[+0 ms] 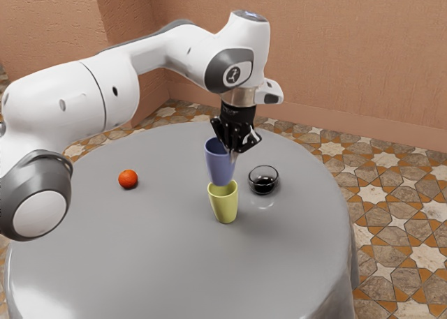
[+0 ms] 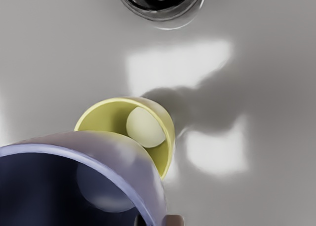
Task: Place the left cup onto the right cup
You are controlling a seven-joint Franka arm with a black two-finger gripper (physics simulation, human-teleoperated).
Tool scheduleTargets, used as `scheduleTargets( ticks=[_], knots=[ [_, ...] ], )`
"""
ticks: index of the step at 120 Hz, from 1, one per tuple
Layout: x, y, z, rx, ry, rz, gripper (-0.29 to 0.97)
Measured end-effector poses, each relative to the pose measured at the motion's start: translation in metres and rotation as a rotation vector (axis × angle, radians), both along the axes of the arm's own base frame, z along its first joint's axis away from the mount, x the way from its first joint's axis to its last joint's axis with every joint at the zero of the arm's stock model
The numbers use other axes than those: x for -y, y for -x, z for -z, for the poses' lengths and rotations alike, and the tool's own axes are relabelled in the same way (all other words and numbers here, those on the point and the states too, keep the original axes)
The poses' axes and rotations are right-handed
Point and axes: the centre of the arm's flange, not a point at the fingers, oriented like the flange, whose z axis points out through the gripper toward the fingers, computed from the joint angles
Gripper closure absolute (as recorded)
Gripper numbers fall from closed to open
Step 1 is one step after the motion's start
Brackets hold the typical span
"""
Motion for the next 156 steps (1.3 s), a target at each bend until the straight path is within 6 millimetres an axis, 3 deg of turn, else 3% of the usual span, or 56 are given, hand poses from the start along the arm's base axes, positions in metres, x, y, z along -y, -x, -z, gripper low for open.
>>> scheduleTargets(
  ticks=[56,99,130,156],
  knots=[
    [-0.008,-0.02,0.033,-0.011,0.019,-0.019,0.79],
    [-0.01,-0.022,0.039,-0.019,0.048,-0.035,0.78],
    [-0.009,-0.019,0.039,-0.034,0.076,-0.051,0.3],
    [-0.011,-0.011,0.008,-0.012,0.092,-0.054,0.11]
  ],
)
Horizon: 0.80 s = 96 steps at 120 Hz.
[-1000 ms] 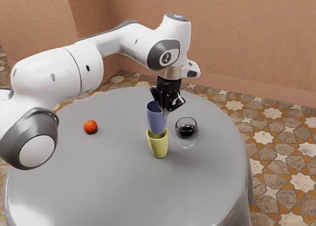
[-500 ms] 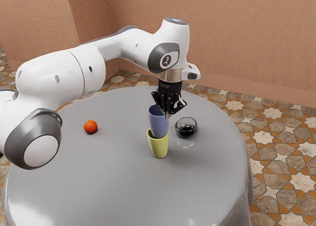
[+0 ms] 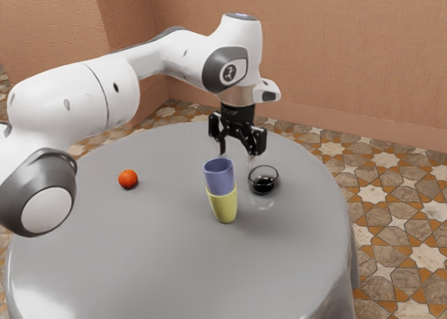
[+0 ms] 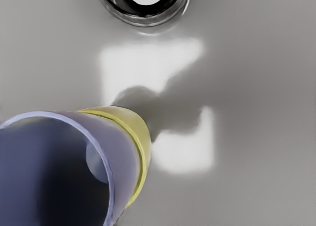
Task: Place the left cup onto the right cup
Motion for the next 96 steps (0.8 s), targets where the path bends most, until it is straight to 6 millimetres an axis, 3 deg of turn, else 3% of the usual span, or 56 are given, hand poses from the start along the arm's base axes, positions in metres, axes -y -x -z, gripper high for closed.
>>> scheduleTargets(
  ticks=[20,50,96],
  knots=[
    [-0.015,0.021,-0.032,0.012,0.005,-0.01,0.05],
    [-0.057,0.07,-0.092,0.038,0.022,-0.022,0.02],
    [-0.118,0.106,-0.141,0.063,0.04,-0.045,0.0]
  ],
)
